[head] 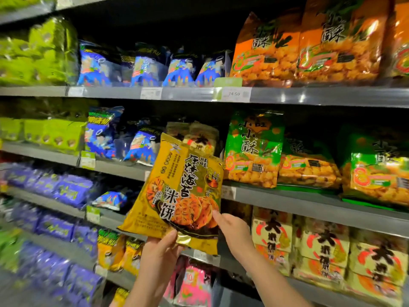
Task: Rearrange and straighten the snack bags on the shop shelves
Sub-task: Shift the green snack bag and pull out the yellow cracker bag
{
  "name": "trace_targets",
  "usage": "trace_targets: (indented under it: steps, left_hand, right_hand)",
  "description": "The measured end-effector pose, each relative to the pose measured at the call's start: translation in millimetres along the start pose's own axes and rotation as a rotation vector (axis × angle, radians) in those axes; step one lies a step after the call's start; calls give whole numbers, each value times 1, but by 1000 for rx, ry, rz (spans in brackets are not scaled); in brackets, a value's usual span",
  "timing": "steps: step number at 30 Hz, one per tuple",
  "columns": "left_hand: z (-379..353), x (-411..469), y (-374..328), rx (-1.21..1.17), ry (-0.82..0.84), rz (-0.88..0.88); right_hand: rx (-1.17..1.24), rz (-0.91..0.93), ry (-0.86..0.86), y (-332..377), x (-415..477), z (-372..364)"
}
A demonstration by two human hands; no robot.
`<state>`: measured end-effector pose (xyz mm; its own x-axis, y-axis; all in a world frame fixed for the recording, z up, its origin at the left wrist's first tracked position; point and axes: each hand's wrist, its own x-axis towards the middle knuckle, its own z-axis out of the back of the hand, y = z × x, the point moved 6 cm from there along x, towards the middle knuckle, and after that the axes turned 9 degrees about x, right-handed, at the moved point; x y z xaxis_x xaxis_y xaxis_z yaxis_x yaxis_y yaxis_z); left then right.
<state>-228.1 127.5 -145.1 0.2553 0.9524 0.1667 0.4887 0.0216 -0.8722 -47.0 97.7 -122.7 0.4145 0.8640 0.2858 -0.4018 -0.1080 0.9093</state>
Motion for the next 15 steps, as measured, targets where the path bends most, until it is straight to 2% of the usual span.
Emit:
trace_targets:
  steps: [4,7,15]
  left_hand:
    - [20,-14,19,-91,-22,64]
    - [32,-23,42,-28,-51,170]
    - [80,-44,137,68,-189,511]
  right_hand:
    - [-15,-108,90,-42,-13,-26]
    - [42,-147,139,-53,-32,-37]
    - [-26,-310,154,-100,-68,-49]
